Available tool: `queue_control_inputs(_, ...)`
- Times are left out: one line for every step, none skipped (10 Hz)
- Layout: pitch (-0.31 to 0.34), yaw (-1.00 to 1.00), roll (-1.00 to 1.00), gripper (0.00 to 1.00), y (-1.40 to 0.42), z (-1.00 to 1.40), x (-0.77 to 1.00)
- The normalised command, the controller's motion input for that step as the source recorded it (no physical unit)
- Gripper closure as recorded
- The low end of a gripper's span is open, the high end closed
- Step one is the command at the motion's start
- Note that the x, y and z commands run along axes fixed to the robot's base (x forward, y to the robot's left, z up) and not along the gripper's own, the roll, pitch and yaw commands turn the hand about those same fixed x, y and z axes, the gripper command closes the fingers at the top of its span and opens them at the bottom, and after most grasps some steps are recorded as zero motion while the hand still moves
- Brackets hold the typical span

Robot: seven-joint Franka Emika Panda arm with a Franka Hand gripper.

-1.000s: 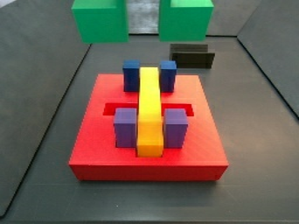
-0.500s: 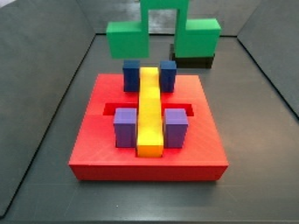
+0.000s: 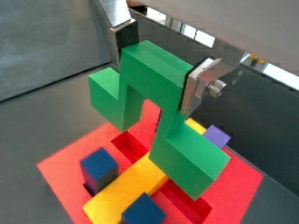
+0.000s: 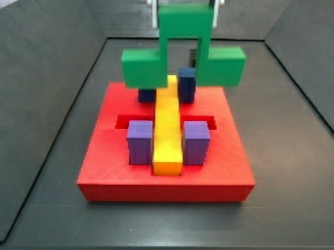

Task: Pick up the green object. Move up. Place the green object on the fixture. Regrasp the green object. Move to above the board. Insert the green object.
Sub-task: Insert the green object.

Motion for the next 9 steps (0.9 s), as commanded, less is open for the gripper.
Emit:
queue_control_inputs(-0.036,0.00,-0.14,1.00,-0.15,-0.63,0.06)
queue_control_inputs(0.000,-0.06,0.00,1.00,-0.07,-0.41,0.22)
queue_control_inputs(0.000,-0.06,0.00,1.00,0.00,-0.44,0.00)
queue_control_inputs(-0.017,0.00,-0.18,1.00,0.09,0.16,-0.08)
queue_control_inputs(-0.044,0.00,-0.27,1.00,0.09,0.39,-0.02)
queue_control_inputs(-0.064,0.00,-0.17,1.00,0.00,0.12,-0.07)
queue_control_inputs(-0.076,0.00,-0.05,1.00,0.00,-0.11,-0.15)
queue_control_inputs(-0.089,0.00,0.00,1.00,0.00,-0.27,-0.18)
queue_control_inputs(-0.086,0.00,-0.01,1.00,0.00,-0.27,-0.29)
